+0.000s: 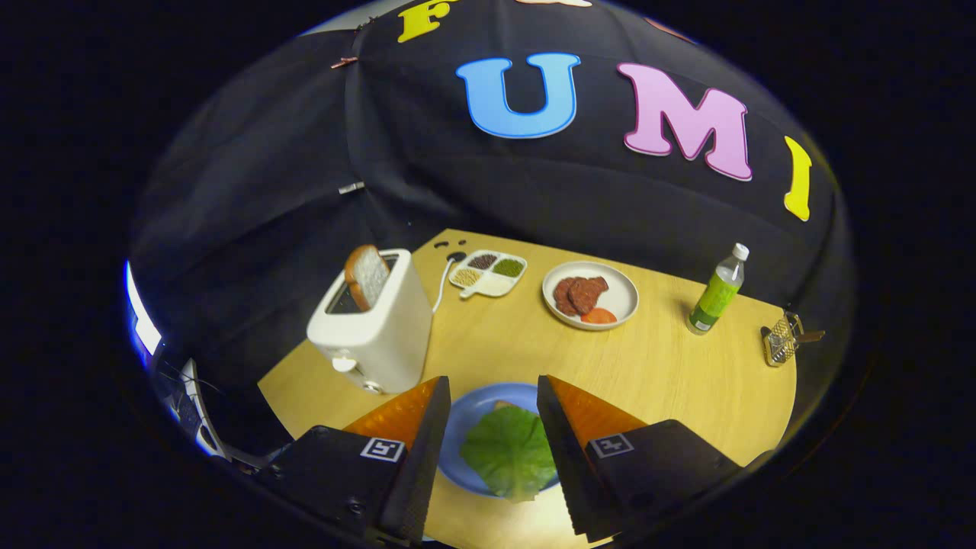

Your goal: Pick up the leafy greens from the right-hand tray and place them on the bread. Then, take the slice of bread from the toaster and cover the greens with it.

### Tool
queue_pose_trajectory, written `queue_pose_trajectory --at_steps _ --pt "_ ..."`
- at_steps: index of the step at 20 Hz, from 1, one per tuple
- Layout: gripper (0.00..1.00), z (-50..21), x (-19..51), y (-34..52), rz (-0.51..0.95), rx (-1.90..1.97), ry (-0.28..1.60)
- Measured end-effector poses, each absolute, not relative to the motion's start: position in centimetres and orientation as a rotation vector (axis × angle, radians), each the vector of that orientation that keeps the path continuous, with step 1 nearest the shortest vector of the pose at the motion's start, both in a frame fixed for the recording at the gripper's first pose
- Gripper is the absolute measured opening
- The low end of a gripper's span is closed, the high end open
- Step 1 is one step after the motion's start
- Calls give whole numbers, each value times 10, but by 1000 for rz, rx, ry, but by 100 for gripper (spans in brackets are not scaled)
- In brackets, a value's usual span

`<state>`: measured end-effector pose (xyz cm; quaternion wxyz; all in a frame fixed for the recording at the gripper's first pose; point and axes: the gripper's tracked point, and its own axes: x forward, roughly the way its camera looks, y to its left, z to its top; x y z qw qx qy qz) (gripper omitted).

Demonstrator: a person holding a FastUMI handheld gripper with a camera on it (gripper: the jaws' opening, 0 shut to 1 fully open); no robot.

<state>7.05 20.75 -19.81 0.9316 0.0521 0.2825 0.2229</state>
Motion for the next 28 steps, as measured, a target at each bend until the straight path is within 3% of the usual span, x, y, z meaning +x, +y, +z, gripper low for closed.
queue_pose_trajectory --at_steps 9,23,25,28 --pt "73 -126 108 345 563 33 458" --pt "71 -212 183 445 440 -44 658" --pt "62 -223 187 441 400 -54 701" --pt "29 -230 183 446 402 4 772"
